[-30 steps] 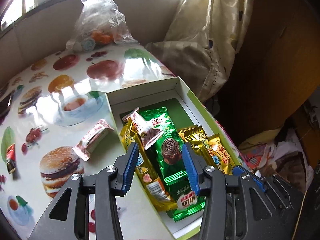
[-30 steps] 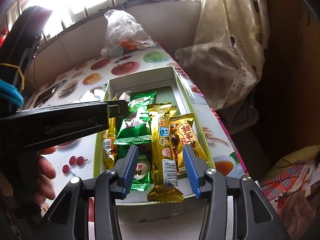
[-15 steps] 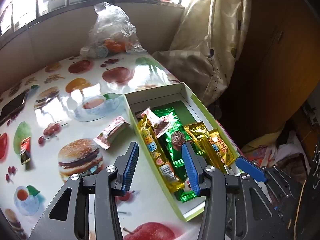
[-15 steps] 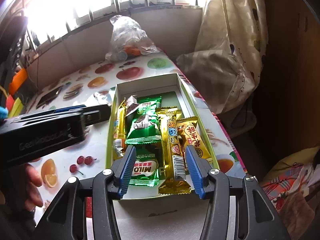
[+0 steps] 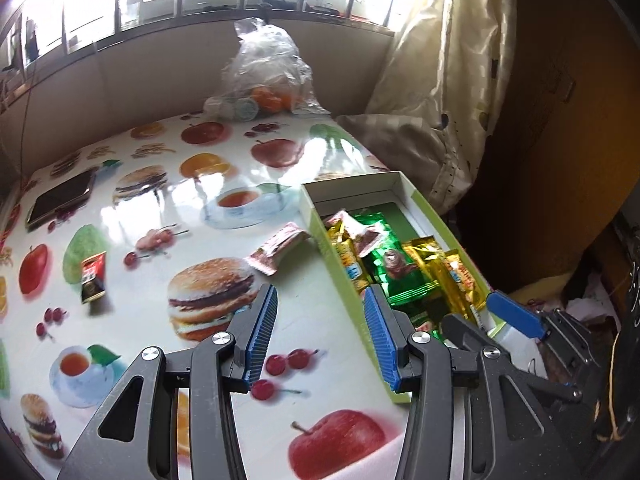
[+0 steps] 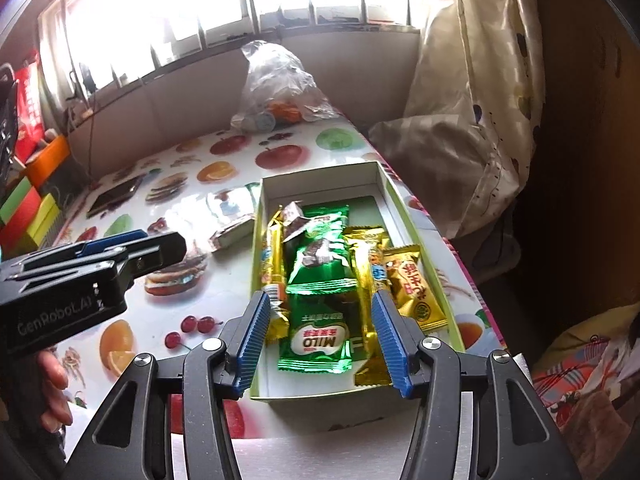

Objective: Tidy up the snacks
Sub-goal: 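Move both open tools back from the box toward the remaining snacks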

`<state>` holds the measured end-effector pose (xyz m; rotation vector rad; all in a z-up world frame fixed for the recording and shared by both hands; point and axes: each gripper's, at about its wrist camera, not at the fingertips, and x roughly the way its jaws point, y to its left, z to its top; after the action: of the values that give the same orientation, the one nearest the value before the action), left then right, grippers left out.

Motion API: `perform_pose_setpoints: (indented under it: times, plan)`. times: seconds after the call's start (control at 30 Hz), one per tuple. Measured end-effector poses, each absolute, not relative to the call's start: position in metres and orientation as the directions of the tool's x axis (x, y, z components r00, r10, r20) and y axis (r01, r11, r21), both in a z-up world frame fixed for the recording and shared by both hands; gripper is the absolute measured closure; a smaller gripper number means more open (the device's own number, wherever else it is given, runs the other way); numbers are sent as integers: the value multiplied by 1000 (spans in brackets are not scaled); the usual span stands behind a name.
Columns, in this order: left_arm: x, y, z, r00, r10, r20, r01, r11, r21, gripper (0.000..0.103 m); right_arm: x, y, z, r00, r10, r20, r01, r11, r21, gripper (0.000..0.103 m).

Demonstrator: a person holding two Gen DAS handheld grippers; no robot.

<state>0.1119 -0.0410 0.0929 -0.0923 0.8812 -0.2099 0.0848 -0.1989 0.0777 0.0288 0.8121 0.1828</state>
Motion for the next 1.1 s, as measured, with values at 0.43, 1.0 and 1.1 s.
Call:
perform_pose_setpoints:
  times: [0.43,1.0,1.1]
  plan:
    - [97,0,85,632,-163,-757,69,986,-154,56,87,-168,77,663,213,-718,-211,973,94,50]
    - [102,76,61,623,-86,-777,-92,979,-183,56,128,-114,65,620,288,-730,-275,951,142,50]
    - [105,88,55,614,-76,-785,-113,977,-183,56,142,-104,59,604,295,-740,-273,949,156,50]
